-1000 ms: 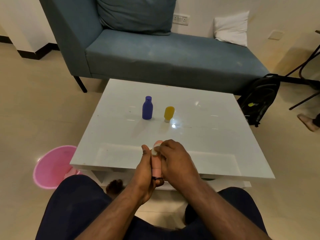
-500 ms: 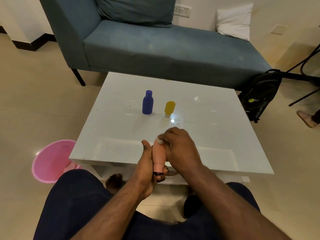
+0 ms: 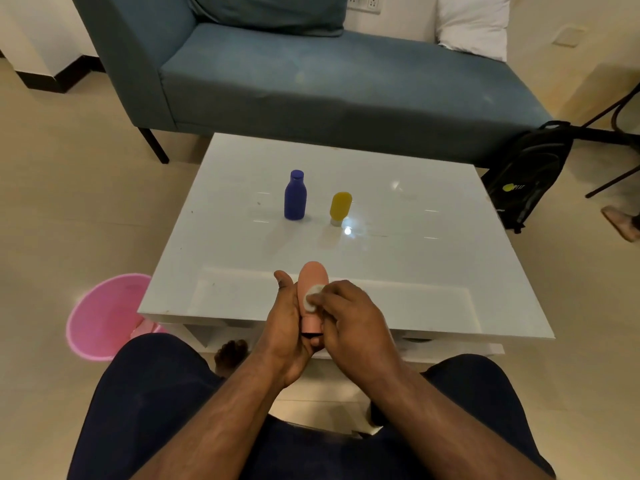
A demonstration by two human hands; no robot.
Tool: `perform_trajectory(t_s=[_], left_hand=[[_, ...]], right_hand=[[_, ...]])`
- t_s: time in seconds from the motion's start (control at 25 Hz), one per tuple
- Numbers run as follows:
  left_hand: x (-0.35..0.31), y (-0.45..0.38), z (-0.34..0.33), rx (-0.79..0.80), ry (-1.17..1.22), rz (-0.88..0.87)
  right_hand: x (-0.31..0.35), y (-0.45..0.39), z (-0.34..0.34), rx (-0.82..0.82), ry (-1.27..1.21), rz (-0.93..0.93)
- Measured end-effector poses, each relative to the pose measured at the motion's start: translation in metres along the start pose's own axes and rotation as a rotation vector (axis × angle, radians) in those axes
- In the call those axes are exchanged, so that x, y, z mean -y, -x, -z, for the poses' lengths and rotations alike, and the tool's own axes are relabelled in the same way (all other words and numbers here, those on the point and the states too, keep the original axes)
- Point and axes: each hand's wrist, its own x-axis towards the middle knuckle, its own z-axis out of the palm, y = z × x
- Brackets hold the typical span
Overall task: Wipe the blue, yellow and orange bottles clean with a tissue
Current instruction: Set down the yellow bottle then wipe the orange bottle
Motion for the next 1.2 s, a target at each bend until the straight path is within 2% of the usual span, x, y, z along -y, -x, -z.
perform_trajectory(t_s=[0.16, 0.24, 0.36, 0.56, 0.72, 0.92, 1.12, 1.2], left_hand=[[0.002, -0.003, -0.002, -0.005, 0.015, 0.012], [0.0, -0.003, -0.001, -0.003, 0.051, 0.011], [-0.004, -0.001, -0.002, 0.004, 0.044, 0.002], [0.0, -0.002, -0.002, 0.031, -0.007, -0.021], [-0.002, -0.001, 0.001, 0.043, -0.022, -0.024], [0.004, -0.004, -0.001, 0.028, -0.12, -0.031], [0.001, -0.004, 0.002, 0.021, -0.147, -0.035], [0.002, -0.004, 0.0, 0.005, -0.142, -0.035]], right_hand=[[-0.014, -0.027, 0.006, -0.118, -0.05, -0.11], [-0.004, -0.016, 0.0, -0.092, -0.019, -0.091], [0.003, 0.002, 0.004, 0.019, 0.029, 0.041], [-0.005, -0.047, 0.009, -0.062, 0.109, -0.086], [0.006, -0.012, 0.003, 0.069, 0.163, 0.084], [-0.005, -0.055, 0.009, -0.038, 0.221, -0.069], [0.002, -0.027, 0.002, 0.097, 0.242, 0.077], [-0.005, -0.046, 0.008, 0.022, 0.236, 0.004]])
